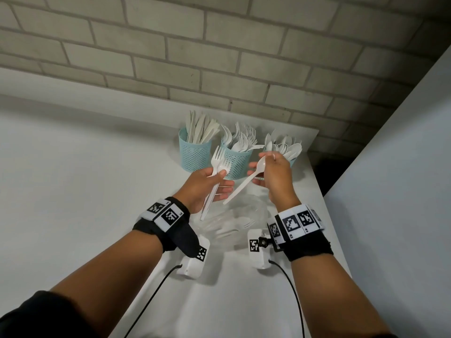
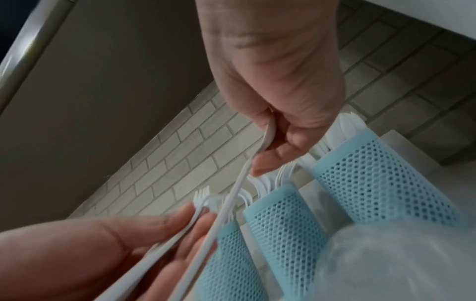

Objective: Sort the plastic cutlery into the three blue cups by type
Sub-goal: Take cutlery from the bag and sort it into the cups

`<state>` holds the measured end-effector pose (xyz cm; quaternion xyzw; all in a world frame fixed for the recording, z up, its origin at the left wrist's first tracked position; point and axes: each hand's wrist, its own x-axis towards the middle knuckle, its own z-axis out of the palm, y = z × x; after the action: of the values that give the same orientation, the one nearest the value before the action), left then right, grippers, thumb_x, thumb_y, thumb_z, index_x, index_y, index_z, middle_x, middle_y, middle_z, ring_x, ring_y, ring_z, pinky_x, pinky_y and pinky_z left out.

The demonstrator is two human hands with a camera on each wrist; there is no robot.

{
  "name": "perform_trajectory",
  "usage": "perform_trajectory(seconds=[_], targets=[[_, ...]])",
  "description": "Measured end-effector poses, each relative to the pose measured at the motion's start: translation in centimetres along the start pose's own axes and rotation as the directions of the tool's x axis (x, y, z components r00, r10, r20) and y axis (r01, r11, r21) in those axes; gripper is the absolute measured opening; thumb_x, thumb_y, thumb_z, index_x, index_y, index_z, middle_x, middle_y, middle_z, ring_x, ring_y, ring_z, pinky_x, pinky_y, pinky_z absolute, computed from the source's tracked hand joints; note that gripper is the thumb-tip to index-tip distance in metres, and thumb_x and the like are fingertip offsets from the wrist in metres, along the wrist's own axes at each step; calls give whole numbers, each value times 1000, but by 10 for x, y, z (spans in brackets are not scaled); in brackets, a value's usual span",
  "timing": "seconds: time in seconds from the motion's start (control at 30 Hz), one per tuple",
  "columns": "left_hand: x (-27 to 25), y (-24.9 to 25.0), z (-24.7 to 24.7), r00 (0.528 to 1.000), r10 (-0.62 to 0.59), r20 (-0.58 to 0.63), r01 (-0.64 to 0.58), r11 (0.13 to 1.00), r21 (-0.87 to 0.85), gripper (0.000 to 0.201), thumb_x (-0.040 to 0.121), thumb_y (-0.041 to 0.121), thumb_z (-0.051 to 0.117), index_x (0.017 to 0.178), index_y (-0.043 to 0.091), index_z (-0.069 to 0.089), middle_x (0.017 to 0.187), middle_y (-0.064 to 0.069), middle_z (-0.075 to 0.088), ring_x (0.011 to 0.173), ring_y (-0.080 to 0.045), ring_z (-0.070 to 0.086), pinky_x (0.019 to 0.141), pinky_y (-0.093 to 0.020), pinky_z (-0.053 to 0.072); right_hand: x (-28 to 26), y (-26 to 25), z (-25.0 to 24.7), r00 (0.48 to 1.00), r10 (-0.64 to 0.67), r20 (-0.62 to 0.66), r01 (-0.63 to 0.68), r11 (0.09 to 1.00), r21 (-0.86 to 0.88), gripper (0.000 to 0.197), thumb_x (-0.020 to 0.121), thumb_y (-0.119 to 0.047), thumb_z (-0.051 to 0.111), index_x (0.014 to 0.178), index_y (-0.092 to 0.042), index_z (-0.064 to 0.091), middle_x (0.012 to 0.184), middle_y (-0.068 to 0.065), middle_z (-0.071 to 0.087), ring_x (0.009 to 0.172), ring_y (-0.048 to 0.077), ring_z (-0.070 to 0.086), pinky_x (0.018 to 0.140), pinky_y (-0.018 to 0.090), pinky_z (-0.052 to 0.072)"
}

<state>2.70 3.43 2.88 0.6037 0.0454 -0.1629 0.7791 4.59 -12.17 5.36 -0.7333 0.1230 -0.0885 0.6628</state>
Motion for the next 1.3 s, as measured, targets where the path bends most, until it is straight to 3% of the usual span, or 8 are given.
perform_trajectory(seconds=[0.13, 0.27, 0.43, 0.73, 0.9, 1.1, 1.2, 1.3], targets=[[2, 4, 1, 997, 27, -75, -18, 992, 121, 22, 99, 30, 43, 107, 14, 55, 73, -2, 56, 51, -7, 49, 44, -13, 40, 17, -27, -18, 944, -213, -252, 226, 974, 24, 22, 101, -15, 30, 91, -12, 49, 75, 7, 61, 49, 8, 60, 45, 21, 48], [6, 3, 5, 998, 39, -42, -32, 989, 144, 28, 100, 33, 37, 111, 14, 54, 68, 2, 39, 53, -7, 30, 43, -13, 26, 36, -55, -33, 739, -469, -483, 476, 872, -118, 24, 102, -21, 34, 96, -10, 54, 86, 3, 61, 70, 11, 63, 63, 18, 53], [8, 5, 9, 998, -45, -37, 47, 998, 49, 36, 99, 41, 34, 104, 13, 58, 65, 4, 36, 52, -7, 26, 39, -13, 23, 75, -49, -37, 589, -687, -426, 541, 727, -423, 30, 99, -21, 41, 104, -3, 64, 100, 12, 62, 83, 10, 54, 69, 4, 39], [11, 8, 4, 994, -109, 23, 111, 990, -90, 39, 98, 34, 31, 111, 5, 53, 66, 1, 40, 55, -8, 32, 50, -19, 26, 95, -3, -36, 957, -273, -101, 55, 509, -859, 38, 97, -39, 35, 117, -25, 64, 146, 10, 35, 134, 31, 22, 108, 45, 21], [12, 2, 11, 997, -73, -3, 72, 997, -32, 39, 99, 25, 29, 115, 1, 56, 71, -1, 46, 61, -10, 37, 57, -23, 32, 92, -18, -40, 990, -117, -76, -12, 471, -882, 41, 98, -35, 29, 131, -29, 51, 155, 9, 17, 140, 32, 9, 113, 48, 13], [6, 2, 17, 999, 18, 28, -20, 998, 56, 27, 101, 17, 36, 114, 5, 56, 72, 2, 46, 62, -8, 39, 57, -21, 33, 55, -34, -21, 855, -514, 74, 434, 628, -645, 29, 97, -20, 43, 119, -11, 60, 125, 12, 53, 113, 25, 48, 91, 27, 35], [3, 3, 18, 998, 66, 12, -67, 994, 89, 25, 100, 17, 40, 112, 5, 58, 76, 1, 49, 65, -9, 43, 60, -23, 37, 33, -31, -5, 881, -431, 196, 474, 800, -369, 24, 95, -18, 49, 114, -8, 61, 100, 7, 63, 89, 15, 59, 76, 17, 43], [2, 4, 17, 995, 103, -7, -101, 988, 119, 26, 98, 18, 44, 113, 3, 60, 80, 0, 55, 69, -10, 47, 62, -22, 42, 25, -19, 3, 932, -200, 303, 280, 927, -249, 34, 94, -31, 53, 122, -12, 55, 104, 6, 64, 86, 12, 61, 82, 26, 48]])
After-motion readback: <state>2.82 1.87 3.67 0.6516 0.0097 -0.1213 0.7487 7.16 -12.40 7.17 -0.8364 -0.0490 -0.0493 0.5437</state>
